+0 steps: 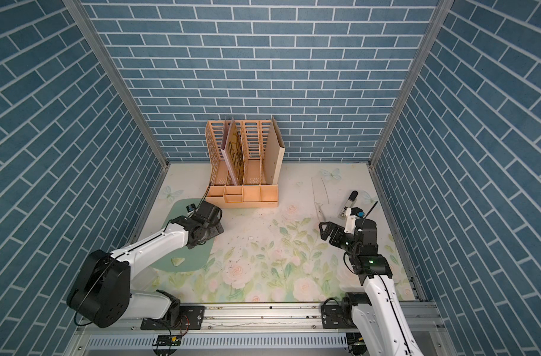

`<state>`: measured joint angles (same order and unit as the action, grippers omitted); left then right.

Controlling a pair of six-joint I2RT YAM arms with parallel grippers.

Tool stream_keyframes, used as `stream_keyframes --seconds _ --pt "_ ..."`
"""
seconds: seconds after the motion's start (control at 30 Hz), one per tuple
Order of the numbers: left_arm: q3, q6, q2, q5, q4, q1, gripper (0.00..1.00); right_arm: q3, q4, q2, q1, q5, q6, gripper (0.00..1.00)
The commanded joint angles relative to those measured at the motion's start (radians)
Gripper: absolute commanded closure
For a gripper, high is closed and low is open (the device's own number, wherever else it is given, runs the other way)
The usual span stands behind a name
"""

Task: Align the knife with the edge of the cutting board
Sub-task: Adjust the work surface at the center of the board.

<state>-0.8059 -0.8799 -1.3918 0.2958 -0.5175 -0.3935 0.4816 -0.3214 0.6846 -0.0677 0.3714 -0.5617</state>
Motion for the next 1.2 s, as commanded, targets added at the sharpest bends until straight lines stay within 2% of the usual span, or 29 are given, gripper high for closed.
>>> stream_keyframes --seconds 0.0,0.13,0.3,0.6,0.77,0.83,0.93,1.17 --pt "-0.052 0.100 -0.032 -0.049 0.021 0.110 0.00 -0.043 0.055 -0.015 -0.006 0.003 -0.048 0.00" --pt "-0.128 0.161 -0.061 -0.122 0.013 0.290 0.00 -0.098 0.120 -0.049 -0.008 0.012 -0.096 0.00" --pt "-0.227 0.170 -0.078 -0.217 0.040 0.500 0.00 -0.149 0.175 -0.108 -0.016 0.035 -0.129 0.01" --pt "-0.575 0.166 -0.447 -0.265 -0.045 0.623 0.04 -0.180 0.190 -0.152 -0.045 0.064 -0.104 0.03" --pt "-0.715 0.173 -0.607 -0.225 -0.126 0.664 0.05 -0.164 0.175 -0.149 -0.053 0.101 -0.066 0.02" --pt "-0.725 0.176 -0.637 -0.218 -0.135 0.684 0.05 -0.163 0.164 -0.152 -0.054 0.117 -0.051 0.02" --pt "-0.687 0.167 -0.643 -0.270 -0.114 0.715 0.05 -0.171 0.154 -0.157 -0.055 0.145 -0.035 0.02" --pt "-0.594 0.153 -0.632 -0.341 -0.086 0.729 0.04 -0.153 0.128 -0.124 -0.058 0.214 0.031 0.02"
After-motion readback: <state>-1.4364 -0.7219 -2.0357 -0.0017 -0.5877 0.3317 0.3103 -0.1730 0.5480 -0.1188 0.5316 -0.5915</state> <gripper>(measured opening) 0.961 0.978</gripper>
